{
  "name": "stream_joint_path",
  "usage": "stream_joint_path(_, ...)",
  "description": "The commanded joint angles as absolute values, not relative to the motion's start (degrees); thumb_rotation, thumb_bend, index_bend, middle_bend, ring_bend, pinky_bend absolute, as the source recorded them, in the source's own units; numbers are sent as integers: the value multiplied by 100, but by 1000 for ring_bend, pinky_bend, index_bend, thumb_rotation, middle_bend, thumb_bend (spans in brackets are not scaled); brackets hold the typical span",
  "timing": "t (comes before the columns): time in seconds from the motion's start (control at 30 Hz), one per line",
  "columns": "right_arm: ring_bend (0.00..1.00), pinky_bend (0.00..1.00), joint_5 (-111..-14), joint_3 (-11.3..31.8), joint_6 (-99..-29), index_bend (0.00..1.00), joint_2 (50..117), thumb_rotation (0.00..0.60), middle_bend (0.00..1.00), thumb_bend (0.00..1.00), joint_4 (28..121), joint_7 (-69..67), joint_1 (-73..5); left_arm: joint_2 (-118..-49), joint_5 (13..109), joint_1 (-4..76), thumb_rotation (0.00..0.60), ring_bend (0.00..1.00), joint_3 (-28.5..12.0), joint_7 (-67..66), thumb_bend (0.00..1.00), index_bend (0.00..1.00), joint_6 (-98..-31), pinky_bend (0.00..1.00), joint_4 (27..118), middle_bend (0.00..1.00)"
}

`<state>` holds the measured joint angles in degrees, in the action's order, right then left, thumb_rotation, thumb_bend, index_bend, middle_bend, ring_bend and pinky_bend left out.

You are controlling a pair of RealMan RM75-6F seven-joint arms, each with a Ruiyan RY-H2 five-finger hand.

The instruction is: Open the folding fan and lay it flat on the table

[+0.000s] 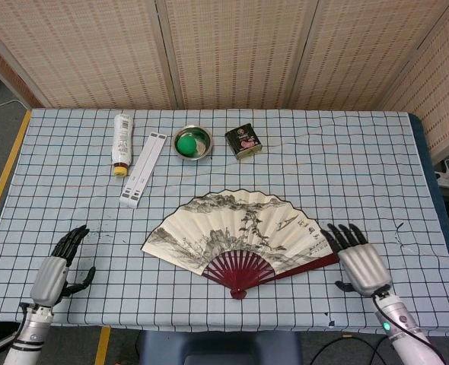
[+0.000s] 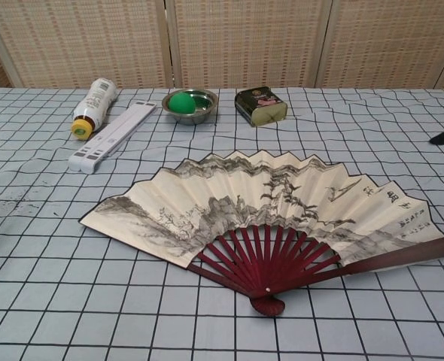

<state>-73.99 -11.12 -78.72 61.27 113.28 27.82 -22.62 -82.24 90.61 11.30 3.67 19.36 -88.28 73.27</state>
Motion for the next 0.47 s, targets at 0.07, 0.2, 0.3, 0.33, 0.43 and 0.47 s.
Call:
stream_joint_path(0.07,0,0,-8117,-1430,-9859,0,5658,600,0,50,10527,1394,-497,-6673,8969,491,595,0,1083,-316,423,0,-8820,77,8880,0)
stream_joint_path(0.2,0,0,-8229,-1416,-9967,0,5417,600,0,52,10370,845,-236,-6474,9212,324,600,0,1122,-441,423,0,-9108,75,9103,0)
stream_joint_path(0.3,0,0,-8386,-1402,-10000,0,5258,600,0,52,10372,556,-106,-6646,9496,207,583,0,986,-731,414,0,-9506,74,8879,0)
stream_joint_path(0.33,0,0,-8459,-1389,-10027,0,5210,600,0,52,10370,455,-58,-6696,9565,163,571,0,966,-772,412,0,-9590,73,8817,0)
stream_joint_path(0.43,0,0,-8609,-1362,-10111,0,5103,600,0,51,10371,283,81,-6730,9677,69,547,0,947,-832,411,0,-9717,72,8789,0)
stream_joint_path(0.47,0,0,-8652,-1352,-10149,0,5081,600,0,52,10371,254,128,-6728,9712,51,541,0,943,-843,411,0,-9740,72,8792,0)
